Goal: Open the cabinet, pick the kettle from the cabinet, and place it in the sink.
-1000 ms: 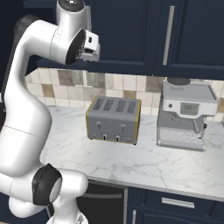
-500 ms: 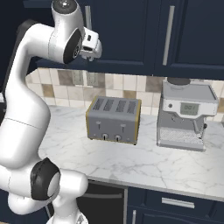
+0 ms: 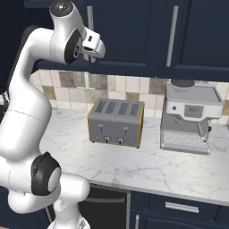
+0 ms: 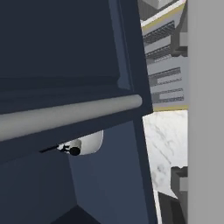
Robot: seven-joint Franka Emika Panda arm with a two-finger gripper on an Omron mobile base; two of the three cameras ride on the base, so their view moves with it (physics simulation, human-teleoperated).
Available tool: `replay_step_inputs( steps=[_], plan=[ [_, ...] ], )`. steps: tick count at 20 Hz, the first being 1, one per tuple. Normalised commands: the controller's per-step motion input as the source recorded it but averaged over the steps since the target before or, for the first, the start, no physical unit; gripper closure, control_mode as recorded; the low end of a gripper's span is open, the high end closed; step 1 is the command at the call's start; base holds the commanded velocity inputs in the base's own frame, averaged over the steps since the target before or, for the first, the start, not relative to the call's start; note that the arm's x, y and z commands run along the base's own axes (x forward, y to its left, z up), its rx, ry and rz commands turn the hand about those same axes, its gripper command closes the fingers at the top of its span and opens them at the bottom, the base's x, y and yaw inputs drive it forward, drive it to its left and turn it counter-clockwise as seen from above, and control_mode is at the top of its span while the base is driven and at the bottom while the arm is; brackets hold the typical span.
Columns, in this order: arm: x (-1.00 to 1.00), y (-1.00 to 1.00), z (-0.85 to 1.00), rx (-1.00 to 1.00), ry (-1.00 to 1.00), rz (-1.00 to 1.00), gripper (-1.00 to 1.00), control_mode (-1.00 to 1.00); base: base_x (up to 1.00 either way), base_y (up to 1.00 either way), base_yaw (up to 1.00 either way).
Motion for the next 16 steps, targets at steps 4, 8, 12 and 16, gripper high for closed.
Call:
replay_step_inputs(
  steps=[4, 8, 12, 16],
  plan=[
    [0.4, -0.01, 0.0, 0.0, 0.0, -0.1, -1.0, -1.0, 0.0, 0.0, 0.0],
    [0.37, -0.04, 0.0, 0.0, 0.0, -0.07, -1.0, -1.0, 0.0, 0.0, 0.0],
    [0.35, -0.07, 0.0, 0.0, 0.0, -0.02, -1.0, -1.0, 0.0, 0.0, 0.0],
    [0.3, -0.06, -0.03, 0.0, 0.0, 0.0, -1.0, -1.0, 0.0, 0.0, 0.0]
  ],
)
